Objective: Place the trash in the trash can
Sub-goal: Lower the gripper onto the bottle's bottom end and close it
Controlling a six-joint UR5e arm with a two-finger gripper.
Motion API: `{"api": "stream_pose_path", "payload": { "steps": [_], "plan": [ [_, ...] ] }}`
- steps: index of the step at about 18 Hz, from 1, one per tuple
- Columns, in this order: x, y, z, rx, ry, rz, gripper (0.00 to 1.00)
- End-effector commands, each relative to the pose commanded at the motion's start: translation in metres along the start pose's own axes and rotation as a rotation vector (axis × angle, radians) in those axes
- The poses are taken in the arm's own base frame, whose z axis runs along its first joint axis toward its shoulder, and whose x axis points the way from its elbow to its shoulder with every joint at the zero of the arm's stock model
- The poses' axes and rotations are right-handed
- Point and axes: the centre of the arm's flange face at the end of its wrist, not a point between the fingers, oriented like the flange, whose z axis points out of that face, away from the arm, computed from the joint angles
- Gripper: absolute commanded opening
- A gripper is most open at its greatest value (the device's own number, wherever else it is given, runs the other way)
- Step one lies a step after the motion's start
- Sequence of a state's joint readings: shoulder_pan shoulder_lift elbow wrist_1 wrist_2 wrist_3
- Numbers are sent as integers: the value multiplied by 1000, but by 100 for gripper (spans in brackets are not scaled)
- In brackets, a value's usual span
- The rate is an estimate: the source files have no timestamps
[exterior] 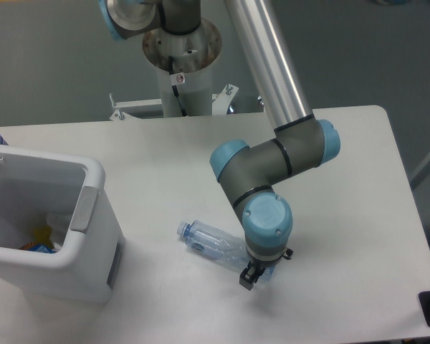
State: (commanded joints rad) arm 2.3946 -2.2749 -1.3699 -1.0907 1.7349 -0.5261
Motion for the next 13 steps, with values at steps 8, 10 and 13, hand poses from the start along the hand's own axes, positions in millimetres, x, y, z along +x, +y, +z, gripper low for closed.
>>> {"api": "stream_pose_path", "payload": {
  "steps": [8, 10, 13],
  "plan": [
    [2, -3, 4, 11, -20, -23, 70],
    [3, -4, 3, 14, -19, -25, 69],
    [4, -7, -3, 22, -10, -38, 63]
  ]
}}
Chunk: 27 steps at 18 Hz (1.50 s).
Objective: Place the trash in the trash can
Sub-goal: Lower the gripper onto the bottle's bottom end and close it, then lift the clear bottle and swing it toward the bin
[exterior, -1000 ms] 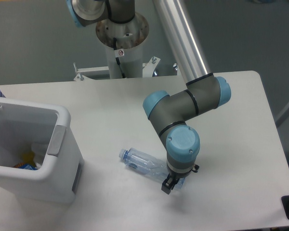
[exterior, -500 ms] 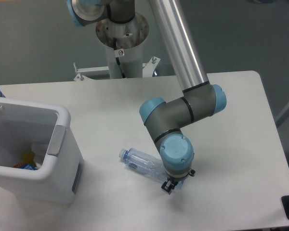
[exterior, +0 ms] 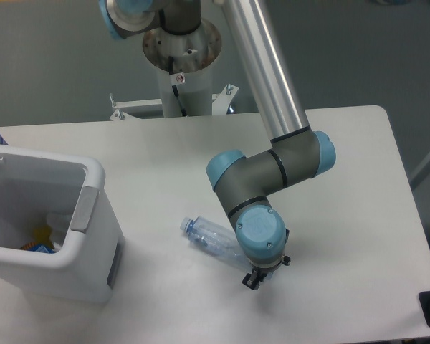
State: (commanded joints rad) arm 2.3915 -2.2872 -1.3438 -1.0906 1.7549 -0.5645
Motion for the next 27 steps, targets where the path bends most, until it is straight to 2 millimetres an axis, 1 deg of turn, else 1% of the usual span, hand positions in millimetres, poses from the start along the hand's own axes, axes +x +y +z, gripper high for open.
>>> {"api": "stream_pose_path", "payload": {
  "steps": [3, 4, 7, 10, 11, 13, 14, 16, 19, 23, 27],
  "plan": [
    [-1, 0, -3, 5, 3, -3, 55],
    [-1, -1, -5, 10, 4, -2, 54],
    [1, -7, -15, 61, 35, -12, 54],
    [0, -8, -21, 73, 42, -7, 54],
    [0, -9, -26, 80, 48, -7, 54],
    [-2, -12, -46, 106, 70, -13, 54],
    [-4, -16, -63, 127, 89, -21, 54],
    [-6, -24, -89, 176, 122, -30, 54],
    [-11, -28, -121, 256, 173, -42, 55],
    [-13, -25, -155, 309, 243, 13, 55],
    [-16, -17, -209, 374, 371, 36, 54]
  ]
}}
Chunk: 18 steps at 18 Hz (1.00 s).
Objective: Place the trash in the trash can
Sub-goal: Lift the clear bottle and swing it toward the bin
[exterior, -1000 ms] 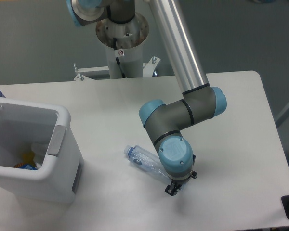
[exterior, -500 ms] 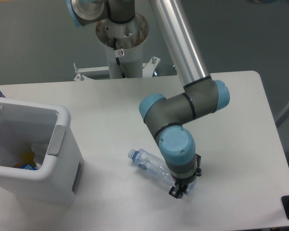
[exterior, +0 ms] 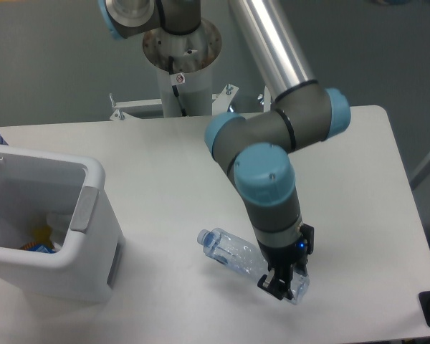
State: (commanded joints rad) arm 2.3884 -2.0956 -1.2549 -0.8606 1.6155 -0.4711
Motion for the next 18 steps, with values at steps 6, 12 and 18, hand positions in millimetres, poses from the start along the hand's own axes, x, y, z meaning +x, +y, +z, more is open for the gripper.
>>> {"api": "stream_pose_path", "payload": {
  "steps": [6, 12, 18],
  "plan": [
    [33, -2, -79, 69, 249, 115, 54],
    [51, -6, -139, 134, 398, 166, 51],
    [73, -6, -191, 152, 581, 205, 52]
  ]
}}
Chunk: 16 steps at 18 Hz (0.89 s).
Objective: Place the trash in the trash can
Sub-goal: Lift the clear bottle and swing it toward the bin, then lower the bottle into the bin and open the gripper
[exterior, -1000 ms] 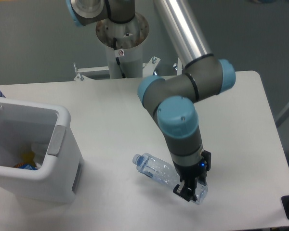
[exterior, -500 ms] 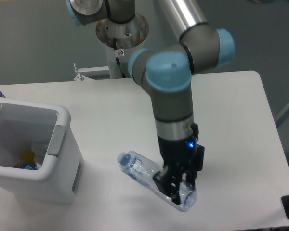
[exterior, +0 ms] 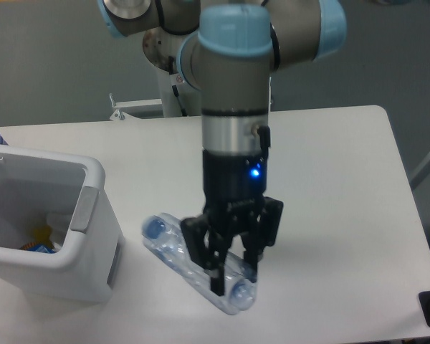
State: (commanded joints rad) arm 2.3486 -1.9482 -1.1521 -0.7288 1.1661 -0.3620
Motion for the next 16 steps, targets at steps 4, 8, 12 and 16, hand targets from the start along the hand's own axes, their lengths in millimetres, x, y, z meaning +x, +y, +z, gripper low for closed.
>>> {"api": "stream_pose_path", "payload": {
  "steps": [4, 8, 12, 16],
  "plan": [
    [28, -6, -22, 28, 89, 28, 52],
    [49, 4, -18, 8, 133, 52, 52],
    [87, 51, 3, -53, 181, 99, 53],
    [97, 74, 18, -65, 200, 120, 56]
  ]
}}
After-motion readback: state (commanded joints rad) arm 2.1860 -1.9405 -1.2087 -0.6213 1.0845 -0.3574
